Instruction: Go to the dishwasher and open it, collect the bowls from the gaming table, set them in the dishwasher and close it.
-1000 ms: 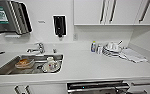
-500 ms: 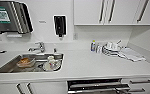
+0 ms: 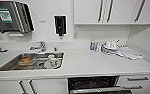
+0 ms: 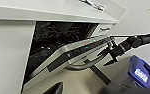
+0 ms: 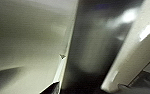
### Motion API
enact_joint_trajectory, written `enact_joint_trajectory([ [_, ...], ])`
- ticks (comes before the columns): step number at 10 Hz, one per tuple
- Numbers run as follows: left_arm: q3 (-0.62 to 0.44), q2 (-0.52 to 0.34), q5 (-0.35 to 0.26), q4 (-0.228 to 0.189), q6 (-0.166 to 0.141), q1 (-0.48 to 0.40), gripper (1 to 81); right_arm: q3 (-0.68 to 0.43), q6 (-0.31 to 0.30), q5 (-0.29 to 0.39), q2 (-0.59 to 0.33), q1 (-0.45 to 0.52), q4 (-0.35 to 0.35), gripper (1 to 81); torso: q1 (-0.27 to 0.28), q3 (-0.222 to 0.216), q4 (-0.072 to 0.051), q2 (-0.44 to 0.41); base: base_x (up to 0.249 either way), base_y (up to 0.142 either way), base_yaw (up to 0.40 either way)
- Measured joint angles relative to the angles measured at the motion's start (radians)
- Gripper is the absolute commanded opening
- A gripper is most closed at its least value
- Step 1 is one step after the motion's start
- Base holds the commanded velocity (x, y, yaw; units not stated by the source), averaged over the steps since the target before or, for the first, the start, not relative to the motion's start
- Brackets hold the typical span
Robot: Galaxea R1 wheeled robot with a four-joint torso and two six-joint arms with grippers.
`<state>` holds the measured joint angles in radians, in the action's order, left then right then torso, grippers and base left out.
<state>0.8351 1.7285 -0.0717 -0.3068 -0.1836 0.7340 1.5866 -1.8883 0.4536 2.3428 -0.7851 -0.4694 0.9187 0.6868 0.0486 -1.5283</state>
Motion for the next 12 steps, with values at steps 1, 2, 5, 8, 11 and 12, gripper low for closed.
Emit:
enact_joint_trajectory([
  [1,0.000,0.009,0.001,0.000,0.000,0.000,81.1,0.010,0.000,-0.008,0.001,-0.021,0.001,81.1,0.000,0.000,0.000,0.000,-0.074,0.000,0.000],
  [2,0.000,0.008,-0.003,0.000,0.000,0.000,81.1,0.032,0.002,-0.026,0.002,-0.044,0.001,81.1,0.000,0.000,0.000,0.000,-0.074,0.000,0.000],
  [5,0.000,0.009,-0.006,0.000,0.000,0.001,81.1,0.083,0.006,-0.107,0.000,-0.089,0.034,81.1,0.001,0.000,0.000,0.000,-0.074,0.000,0.000],
  [8,0.000,0.018,-0.007,0.000,0.000,0.000,81.1,0.119,-0.004,-0.178,0.010,-0.101,0.051,81.1,0.001,0.000,0.000,0.000,-0.074,0.000,0.000],
  [11,0.000,0.017,-0.008,0.000,0.000,0.000,81.1,0.126,-0.006,-0.195,0.015,-0.112,0.053,81.1,0.001,0.000,0.000,0.000,-0.074,0.000,0.000],
  [12,0.000,0.017,-0.006,0.000,0.000,0.000,81.1,0.131,-0.006,-0.196,0.021,-0.115,0.053,81.1,0.001,0.000,0.000,0.000,-0.074,0.000,0.000],
])
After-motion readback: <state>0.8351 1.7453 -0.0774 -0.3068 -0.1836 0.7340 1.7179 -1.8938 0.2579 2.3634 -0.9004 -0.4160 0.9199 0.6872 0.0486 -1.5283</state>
